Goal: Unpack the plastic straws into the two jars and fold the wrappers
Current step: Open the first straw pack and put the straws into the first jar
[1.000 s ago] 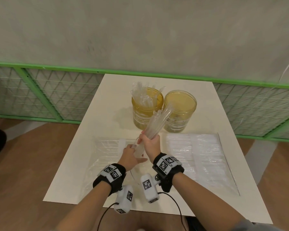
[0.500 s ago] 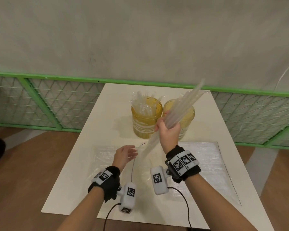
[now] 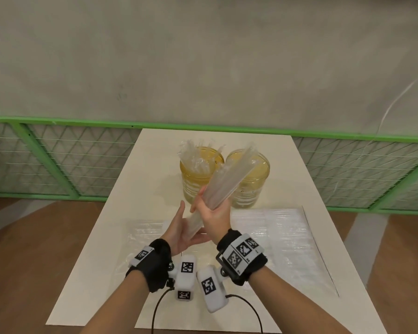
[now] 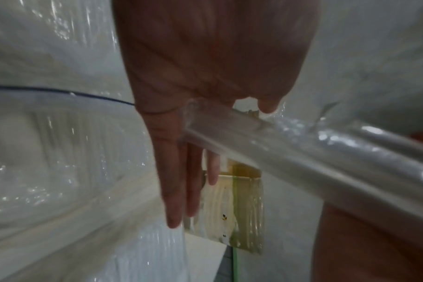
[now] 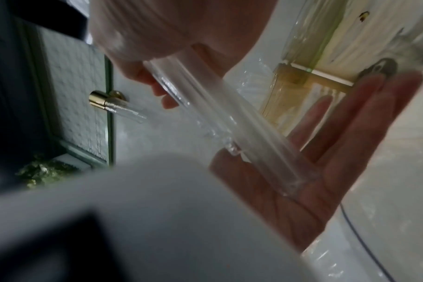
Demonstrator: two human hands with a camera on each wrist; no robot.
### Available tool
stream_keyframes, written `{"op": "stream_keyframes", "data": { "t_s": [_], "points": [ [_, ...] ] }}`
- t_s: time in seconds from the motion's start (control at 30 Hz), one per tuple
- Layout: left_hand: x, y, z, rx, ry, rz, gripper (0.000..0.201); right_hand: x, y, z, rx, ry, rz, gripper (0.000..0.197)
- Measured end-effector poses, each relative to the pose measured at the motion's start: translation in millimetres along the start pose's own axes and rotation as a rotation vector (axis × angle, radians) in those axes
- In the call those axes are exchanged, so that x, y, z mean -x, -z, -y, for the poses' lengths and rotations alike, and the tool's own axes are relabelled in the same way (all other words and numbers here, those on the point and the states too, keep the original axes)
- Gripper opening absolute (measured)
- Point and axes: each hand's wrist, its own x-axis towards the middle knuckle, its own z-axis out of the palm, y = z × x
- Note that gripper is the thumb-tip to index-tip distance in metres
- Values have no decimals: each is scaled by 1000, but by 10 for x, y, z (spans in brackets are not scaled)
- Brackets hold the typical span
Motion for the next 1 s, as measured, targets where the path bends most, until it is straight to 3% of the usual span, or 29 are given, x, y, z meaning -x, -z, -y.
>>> {"op": "stream_keyframes", "data": {
  "t_s": [0.13,0.33,0.53,0.67,0.8,0.9,1.0],
  "points": [
    [24,-39,-13,-123,-7,-2,62,57,24,-101,-9,-60,-8,11],
    [-5,11,117,-115,-11,48,53,80,100,-96,116,-142,201,5],
    [-63,199,105,131,63,-70,71,1,198,-17,123,-58,59,28],
    [-48,100,46,160,43,5,54,79,91,-91,182,-108,103,6],
    [-15,-8,-19,67,17,55,44,103,51,-104,157,-140,61,9],
    [-54,-15,-31,49,-46,81,34,155,25,-139,212,-151,92,27],
    [-65,-13,-7,66,-73,77,33,182,4,-200,254,-159,112,22]
  ]
}}
